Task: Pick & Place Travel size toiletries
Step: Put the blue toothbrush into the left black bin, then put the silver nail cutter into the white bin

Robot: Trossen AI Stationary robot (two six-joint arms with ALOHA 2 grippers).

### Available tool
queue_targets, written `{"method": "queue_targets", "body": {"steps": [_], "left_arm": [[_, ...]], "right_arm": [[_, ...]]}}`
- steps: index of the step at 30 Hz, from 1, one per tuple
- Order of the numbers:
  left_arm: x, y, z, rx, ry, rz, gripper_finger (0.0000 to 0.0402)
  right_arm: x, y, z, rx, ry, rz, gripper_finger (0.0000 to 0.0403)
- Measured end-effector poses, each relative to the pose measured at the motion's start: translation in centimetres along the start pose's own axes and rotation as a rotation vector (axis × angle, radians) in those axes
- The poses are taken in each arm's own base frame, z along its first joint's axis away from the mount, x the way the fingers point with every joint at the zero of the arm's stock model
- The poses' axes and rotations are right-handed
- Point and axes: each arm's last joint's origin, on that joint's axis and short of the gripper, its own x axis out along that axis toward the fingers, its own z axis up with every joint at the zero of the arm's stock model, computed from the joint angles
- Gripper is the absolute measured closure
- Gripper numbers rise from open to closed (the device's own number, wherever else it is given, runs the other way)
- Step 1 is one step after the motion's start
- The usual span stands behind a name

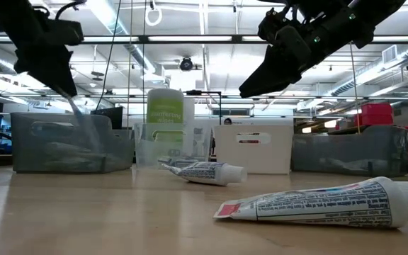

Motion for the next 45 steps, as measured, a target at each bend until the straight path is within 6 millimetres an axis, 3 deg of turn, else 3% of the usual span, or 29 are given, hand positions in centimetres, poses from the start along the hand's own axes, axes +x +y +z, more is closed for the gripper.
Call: {"method": "queue_targets", "body": {"steps": [6,13,26,31,39,45], "left_arm": [[1.9,-1.6,-0.7,0.034,0.058,-0.016,0.0236],[2.8,-4.6,-0.4,0.107,0.131,-0.274,0.0212],[1.7,-6.6,2.6,0.185,-0.288,-0.372,0.0232],[1.0,-7.4,3.7,0.233,-0.422,-0.435,0.0232],[0.9,-7.4,4.1,0.254,-0.463,-0.426,0.0232],[1.2,-7.5,4.1,0.214,-0.466,-0.387,0.0232]], "right_arm": [[0.0,0.0,-0.2,-0.005,0.021,0.008,0.0198],[0.0,0.0,-0.3,-0.006,0.026,0.01,0.0191],[-0.2,1.4,-0.3,0.051,0.044,0.262,0.0184],[-0.8,3.3,-1.0,0.051,0.108,0.322,0.0201],[-3.8,8.9,-2.3,-0.32,0.226,0.54,0.0221],[-5.9,11.0,-4.7,-0.299,0.47,0.717,0.0195]]}}
